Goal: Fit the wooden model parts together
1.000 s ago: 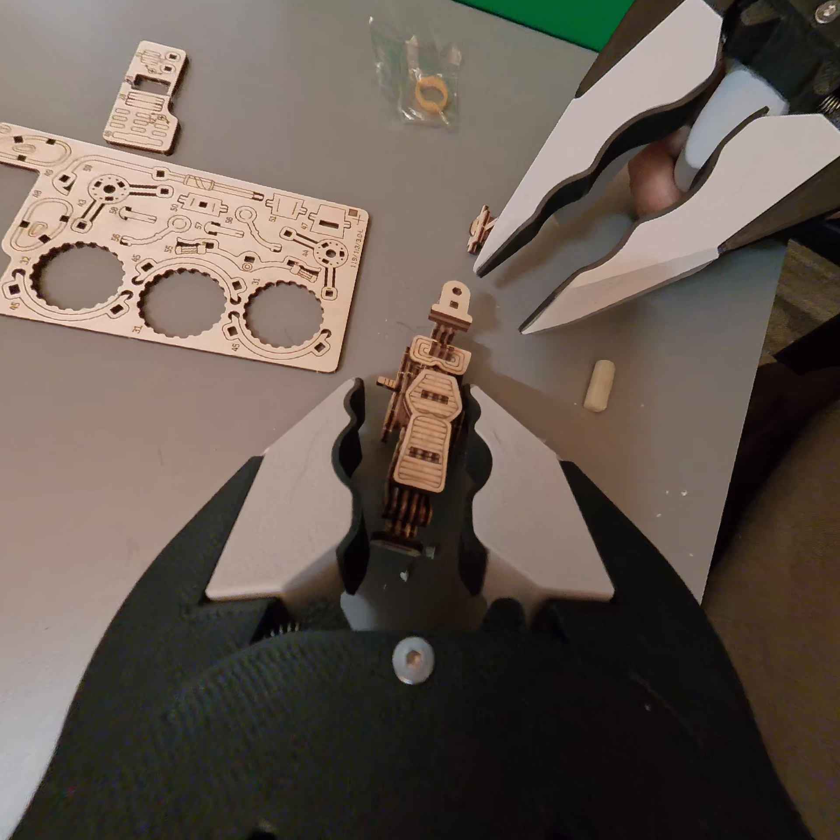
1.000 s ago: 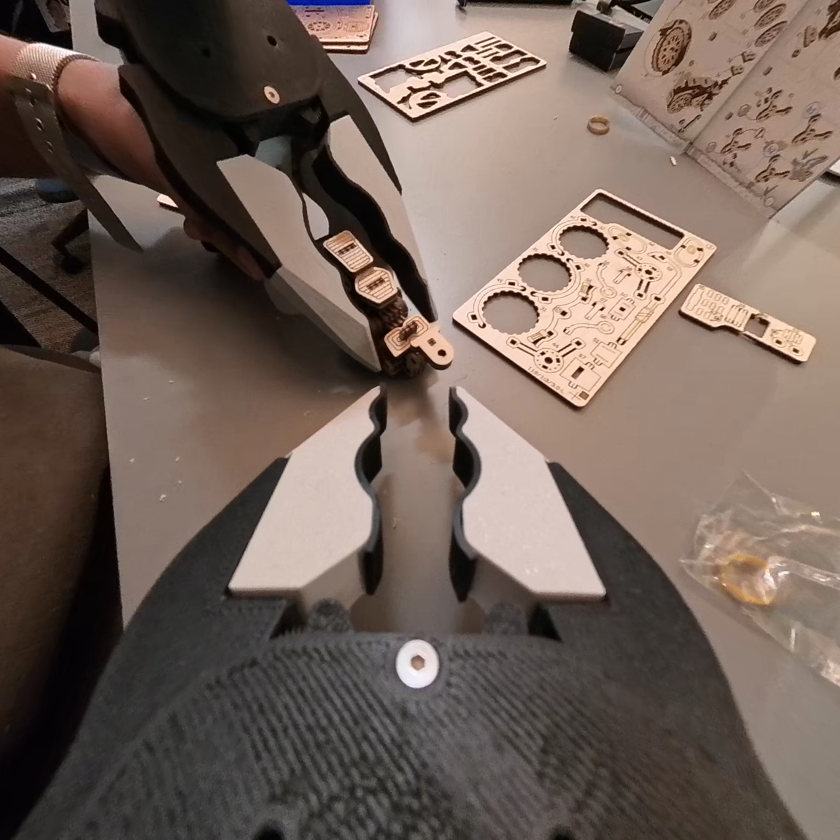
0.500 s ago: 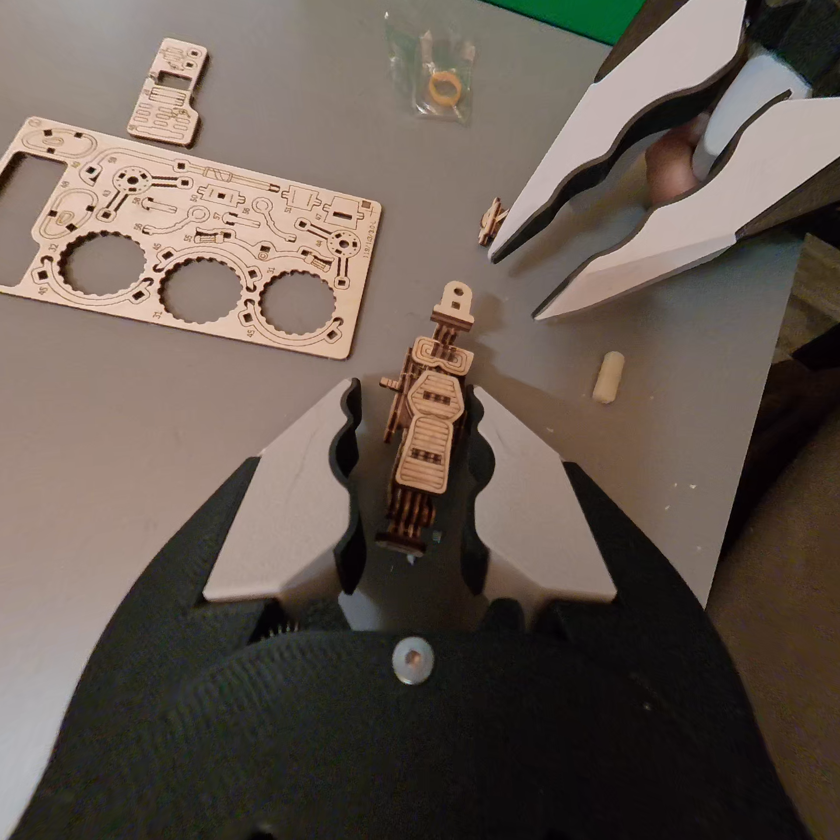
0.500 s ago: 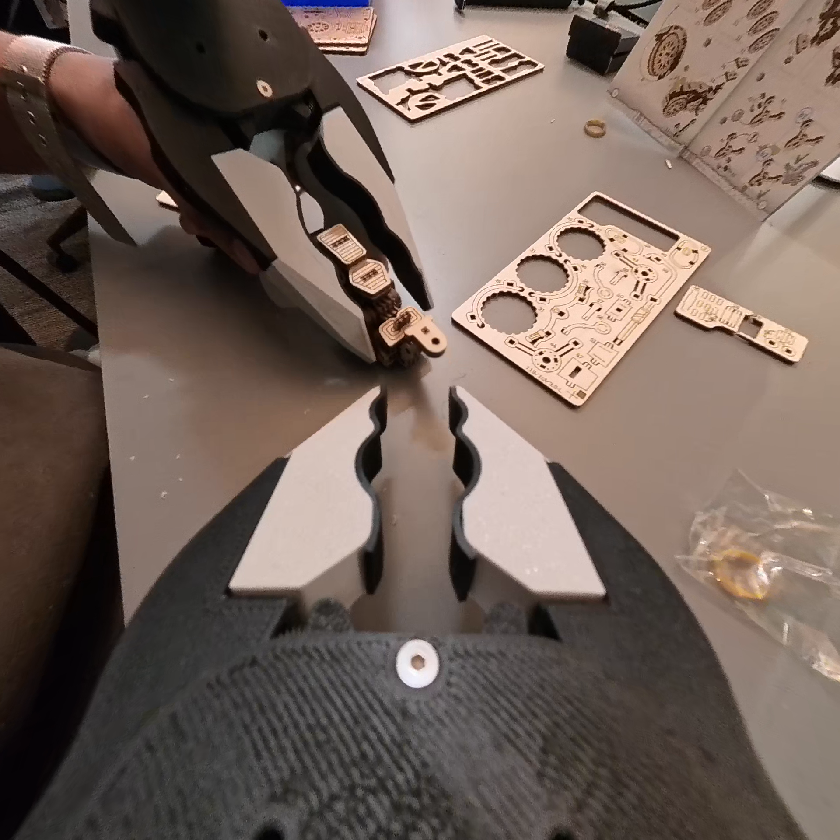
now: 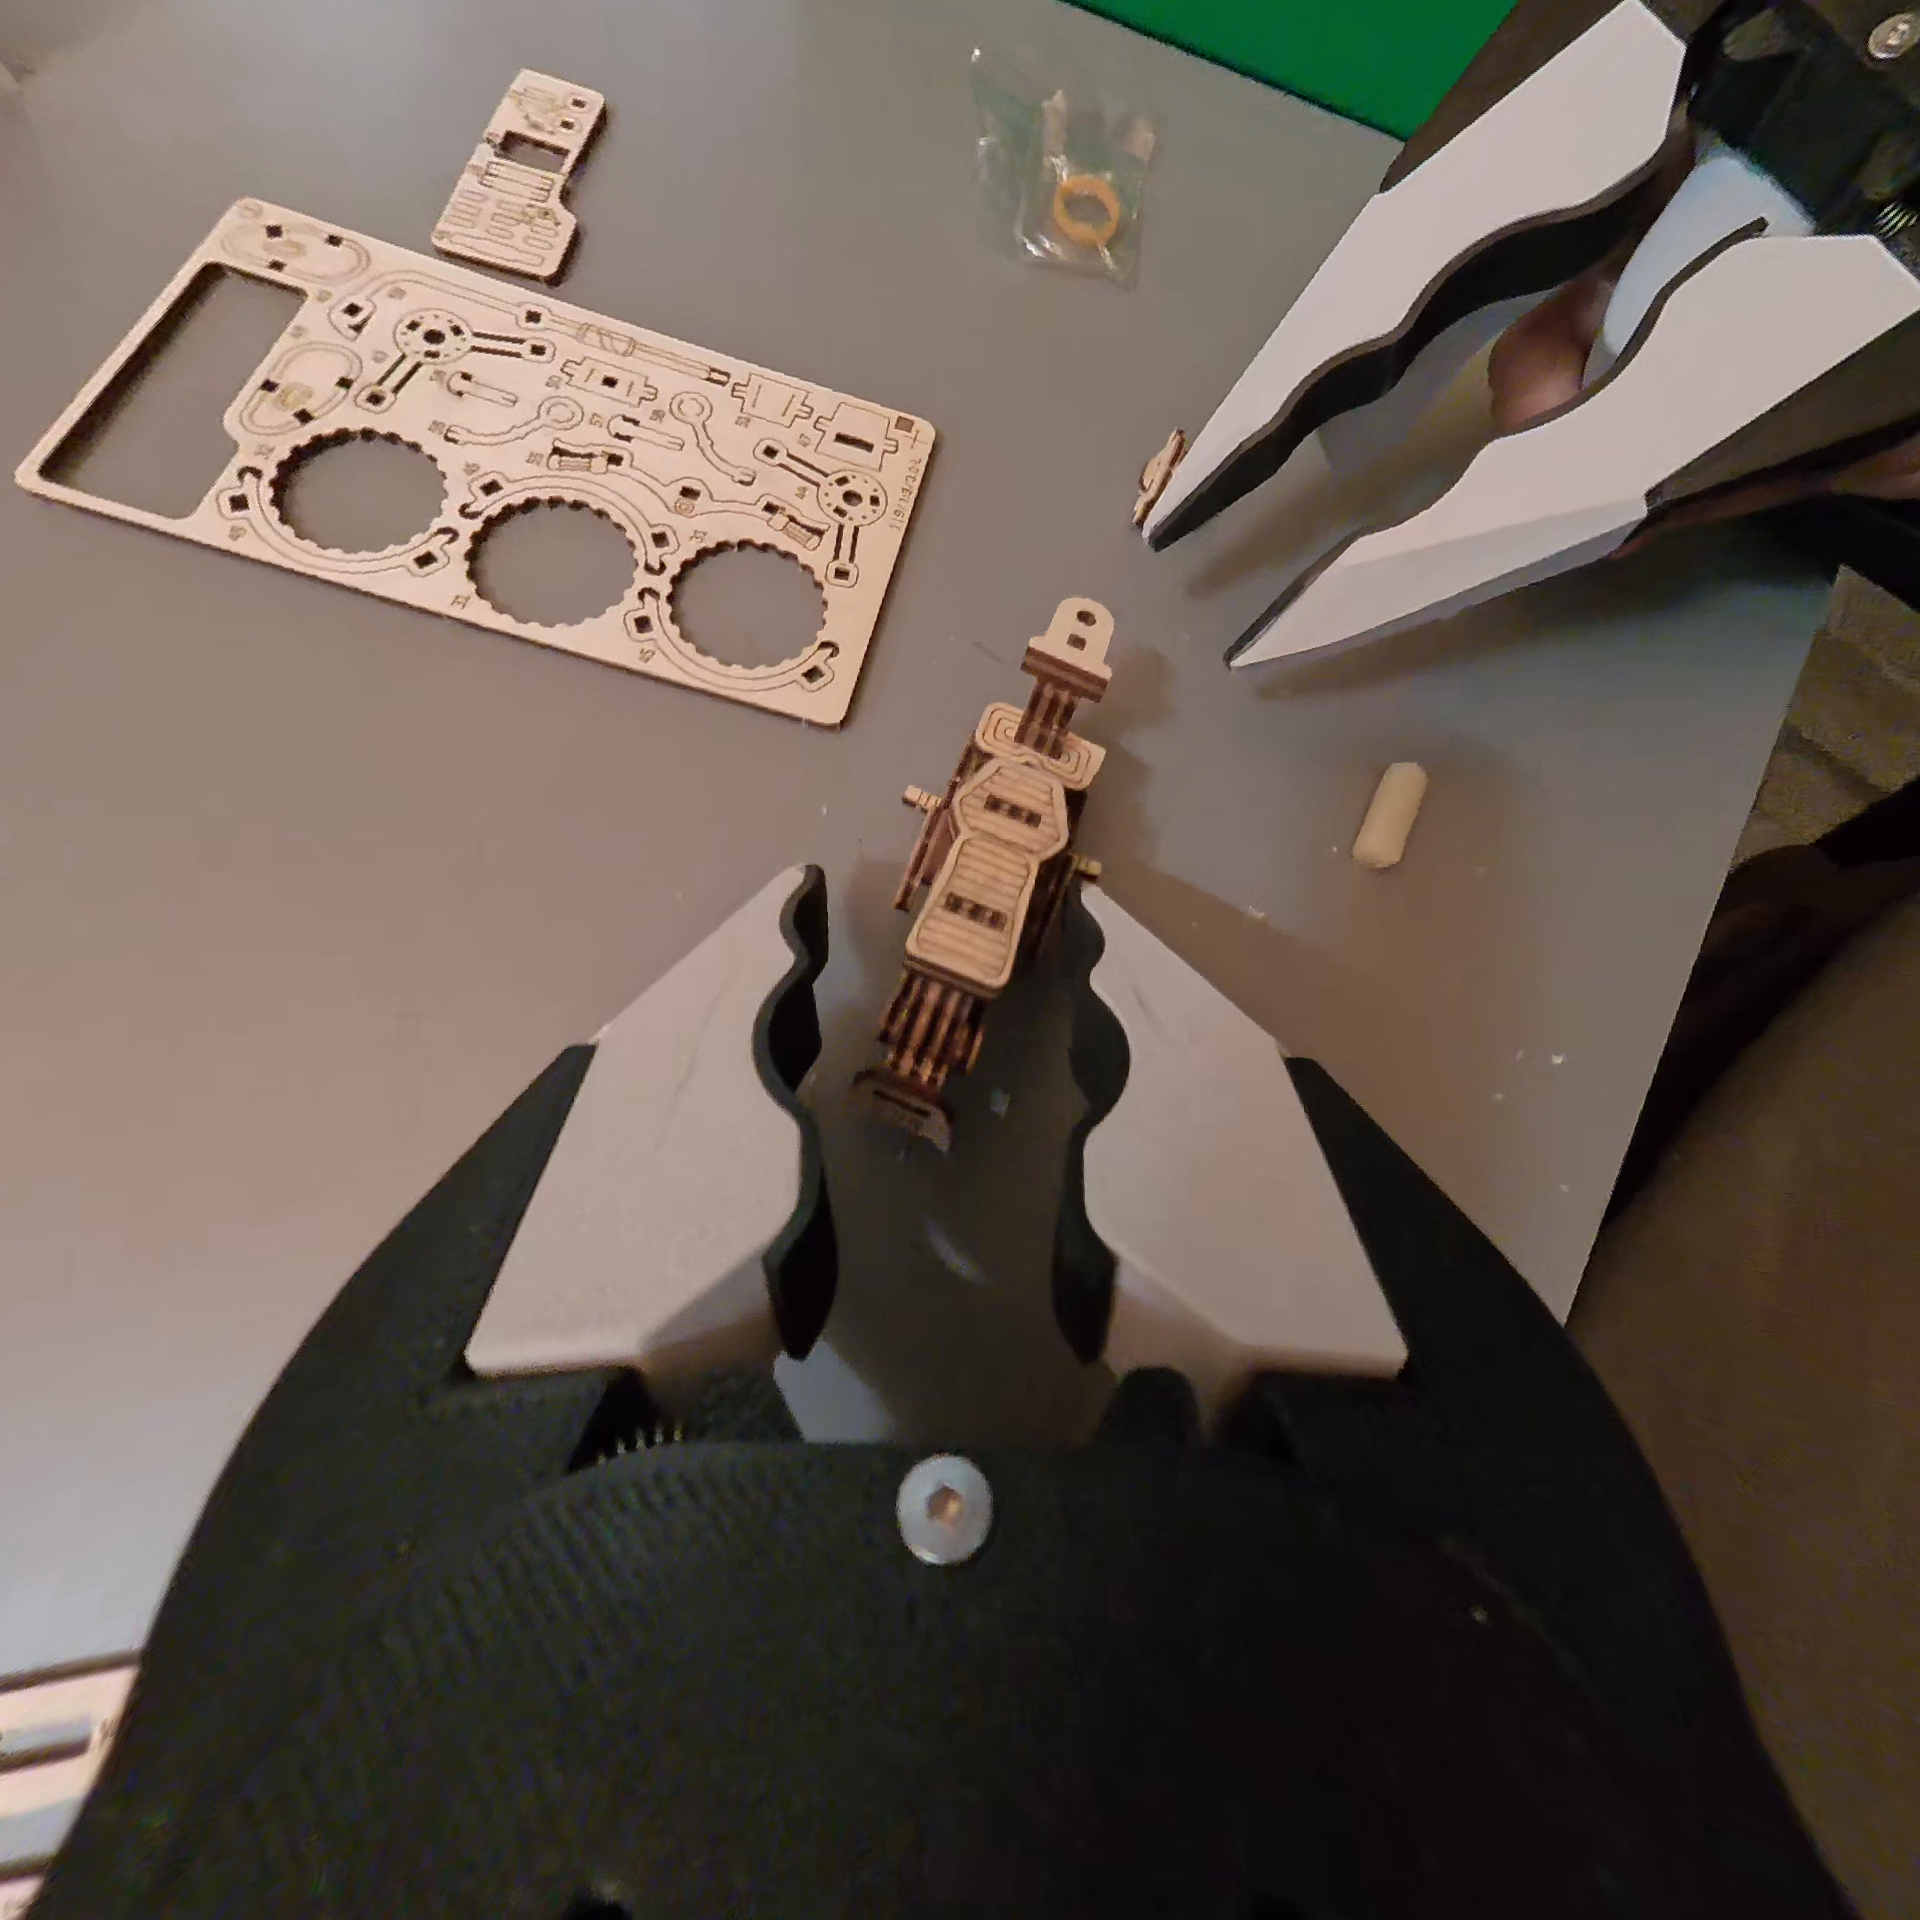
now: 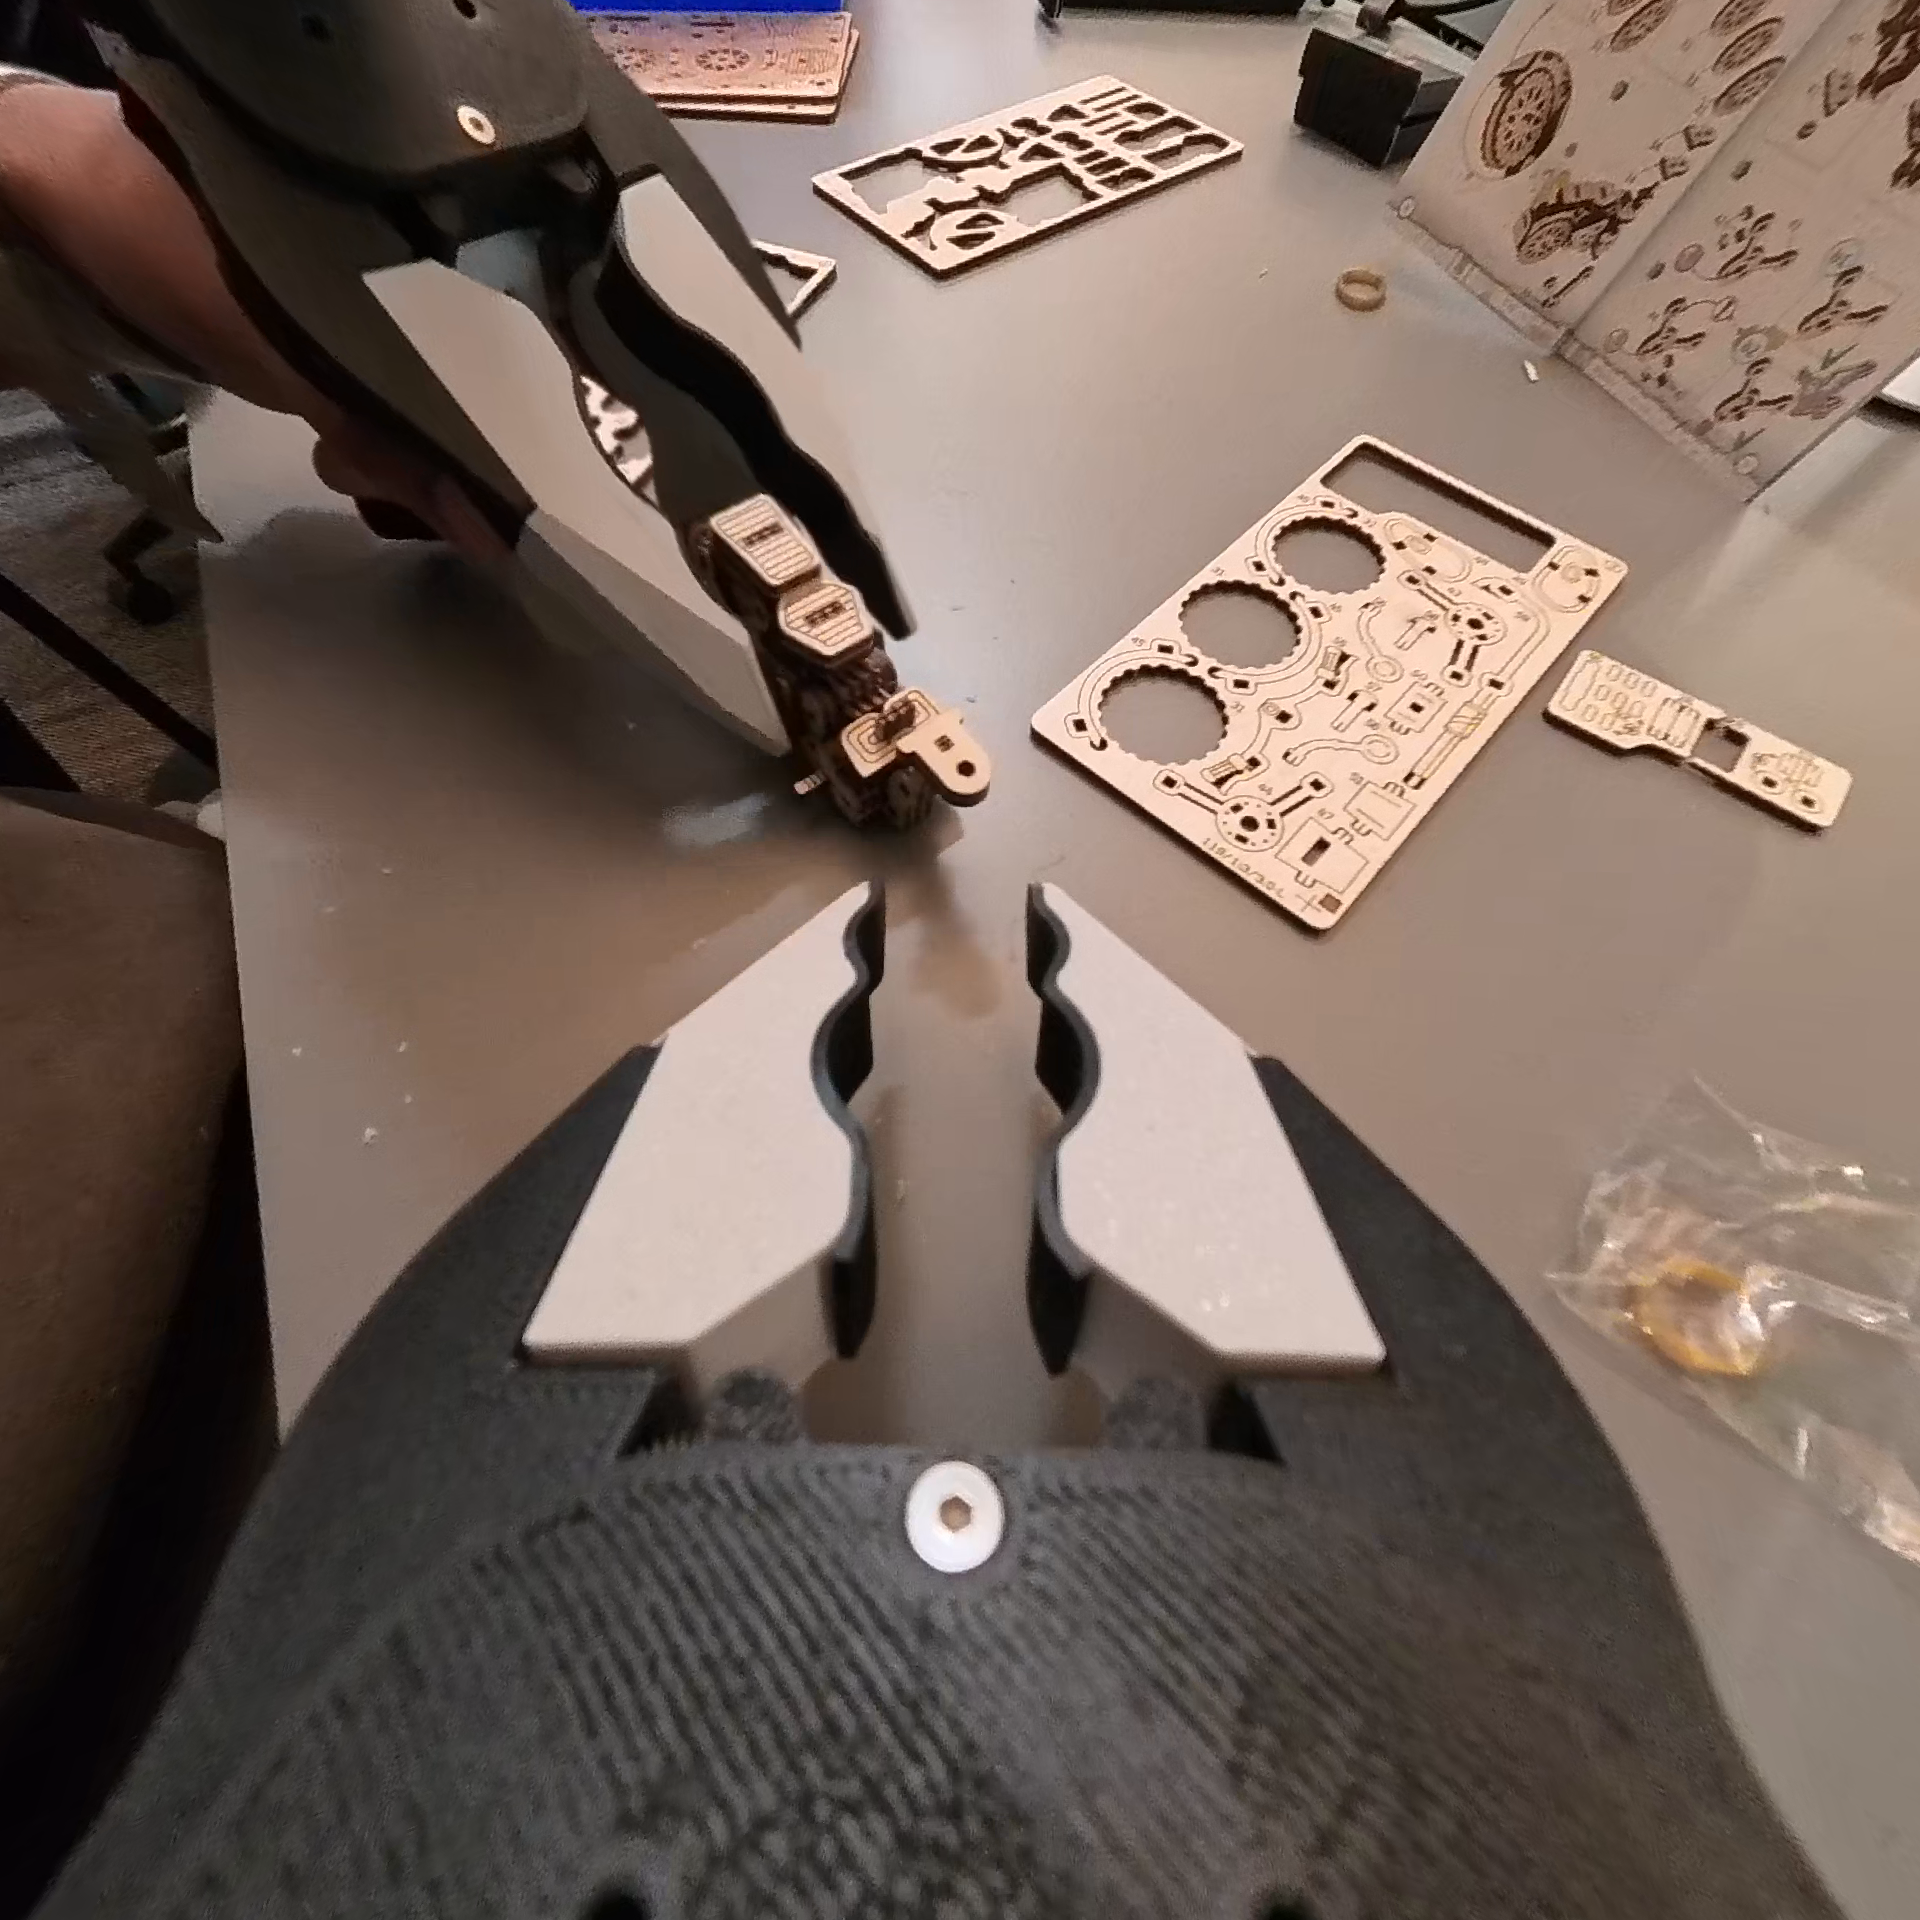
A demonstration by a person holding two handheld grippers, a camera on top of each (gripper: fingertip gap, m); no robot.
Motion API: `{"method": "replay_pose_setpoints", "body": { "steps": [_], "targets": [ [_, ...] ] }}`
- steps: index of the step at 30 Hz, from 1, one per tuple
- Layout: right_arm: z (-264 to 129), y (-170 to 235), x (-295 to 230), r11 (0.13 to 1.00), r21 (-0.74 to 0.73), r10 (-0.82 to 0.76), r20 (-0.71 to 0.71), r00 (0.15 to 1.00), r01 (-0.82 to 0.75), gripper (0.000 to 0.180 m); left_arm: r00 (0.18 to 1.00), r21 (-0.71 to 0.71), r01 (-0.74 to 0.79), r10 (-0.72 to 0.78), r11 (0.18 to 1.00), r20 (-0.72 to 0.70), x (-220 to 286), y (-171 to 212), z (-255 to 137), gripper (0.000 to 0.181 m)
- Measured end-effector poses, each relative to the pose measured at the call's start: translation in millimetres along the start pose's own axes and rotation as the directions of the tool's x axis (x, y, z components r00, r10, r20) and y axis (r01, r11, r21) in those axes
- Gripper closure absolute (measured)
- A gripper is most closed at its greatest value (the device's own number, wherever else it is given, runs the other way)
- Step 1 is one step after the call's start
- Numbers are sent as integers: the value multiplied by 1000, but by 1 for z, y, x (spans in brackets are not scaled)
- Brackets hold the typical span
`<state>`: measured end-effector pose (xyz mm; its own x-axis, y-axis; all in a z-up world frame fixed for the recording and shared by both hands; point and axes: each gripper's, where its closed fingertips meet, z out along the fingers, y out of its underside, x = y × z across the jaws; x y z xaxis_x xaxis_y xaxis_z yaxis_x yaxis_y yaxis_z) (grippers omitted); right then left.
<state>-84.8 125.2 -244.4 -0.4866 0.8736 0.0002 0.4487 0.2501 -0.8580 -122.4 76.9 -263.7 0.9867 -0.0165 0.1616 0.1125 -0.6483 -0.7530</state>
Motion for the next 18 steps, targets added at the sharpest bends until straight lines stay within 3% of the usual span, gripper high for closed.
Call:
{"method": "replay_pose_setpoints", "body": {
  "steps": [18],
  "targets": [
    [2,1,0,1000,-7,-7,-5,1000,7,154,999,10,31,-32,999,7,-2,9,-10,139]
  ]
}}
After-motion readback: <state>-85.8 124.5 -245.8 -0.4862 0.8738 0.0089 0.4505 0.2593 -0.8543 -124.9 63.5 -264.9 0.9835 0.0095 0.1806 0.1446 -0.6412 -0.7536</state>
